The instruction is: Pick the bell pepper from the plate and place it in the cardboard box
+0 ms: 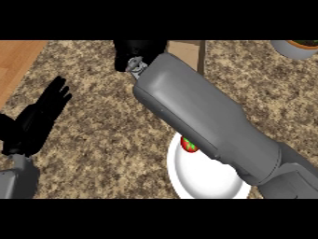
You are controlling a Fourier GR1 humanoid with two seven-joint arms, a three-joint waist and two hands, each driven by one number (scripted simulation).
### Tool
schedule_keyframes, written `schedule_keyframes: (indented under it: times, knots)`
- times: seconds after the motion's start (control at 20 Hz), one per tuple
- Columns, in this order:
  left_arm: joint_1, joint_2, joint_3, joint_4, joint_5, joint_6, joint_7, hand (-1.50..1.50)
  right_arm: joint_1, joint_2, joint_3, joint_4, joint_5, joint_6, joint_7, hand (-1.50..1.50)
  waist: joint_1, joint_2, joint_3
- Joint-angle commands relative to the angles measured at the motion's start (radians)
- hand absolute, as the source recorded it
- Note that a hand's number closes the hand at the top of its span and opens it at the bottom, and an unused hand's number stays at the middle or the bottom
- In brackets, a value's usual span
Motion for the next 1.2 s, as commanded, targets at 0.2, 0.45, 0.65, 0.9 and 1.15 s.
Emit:
schedule_keyframes:
  times: [0.2, 0.45, 0.65, 0.9, 1.15]
  knots:
    - [0.038, -0.003, 0.017, -0.028, 0.001, 0.015, -0.009, 0.0, -0.162, 0.007, -0.017, 0.177, 0.005, -0.124, 0.184, 1.5, -0.044, -0.003, 0.001]
    - [0.032, 0.032, 0.053, -0.054, 0.024, 0.017, 0.042, 0.0, -0.163, 0.007, -0.046, 0.325, -0.001, -0.147, 0.057, 1.5, -0.08, -0.004, 0.003]
    - [0.125, -0.005, 0.041, -0.069, 0.008, 0.015, -0.031, 0.0, -0.161, 0.007, -0.057, 0.388, 0.0, -0.219, 0.016, 1.5, -0.086, -0.005, 0.003]
    - [0.025, 0.009, 0.047, -0.01, -0.005, 0.042, 0.013, 0.0, -0.125, 0.007, -0.061, 0.47, -0.014, -0.312, -0.097, 1.5, -0.095, 0.001, 0.003]
    - [0.078, 0.018, 0.055, -0.053, 0.017, 0.006, -0.01, 0.0, -0.073, 0.007, -0.099, 0.57, -0.005, -0.415, -0.174, 1.5, -0.094, 0.0, 0.004]
